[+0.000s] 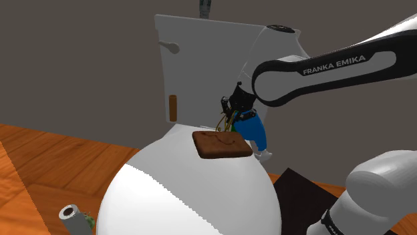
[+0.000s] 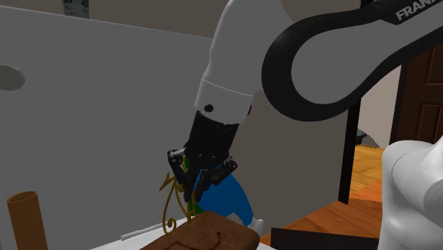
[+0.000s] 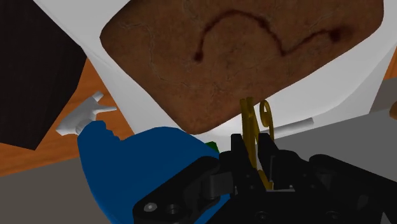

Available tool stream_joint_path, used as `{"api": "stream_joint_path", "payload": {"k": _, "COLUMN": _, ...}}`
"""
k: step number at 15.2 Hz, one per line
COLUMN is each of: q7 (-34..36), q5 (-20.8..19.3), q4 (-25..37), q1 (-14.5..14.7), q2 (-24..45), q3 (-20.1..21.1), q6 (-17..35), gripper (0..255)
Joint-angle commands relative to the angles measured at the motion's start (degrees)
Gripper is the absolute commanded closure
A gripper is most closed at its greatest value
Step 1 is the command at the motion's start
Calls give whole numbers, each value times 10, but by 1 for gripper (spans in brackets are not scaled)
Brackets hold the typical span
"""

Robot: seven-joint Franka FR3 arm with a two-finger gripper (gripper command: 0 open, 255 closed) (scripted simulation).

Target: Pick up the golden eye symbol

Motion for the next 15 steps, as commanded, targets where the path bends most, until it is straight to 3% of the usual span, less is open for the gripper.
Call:
{"api": "stream_joint_path", "payload": {"k": 1, "q7": 0, "q5": 0, "q4": 0, "q1": -1, "q2": 0, "q3": -1, "q6": 0, "gripper": 255}}
{"api": "stream_joint_path", "payload": {"k": 15, "q7": -9, "q5": -10, "q4": 78, "q1": -3, "q2": -32, "q3": -28, "q6": -110, "gripper": 255}}
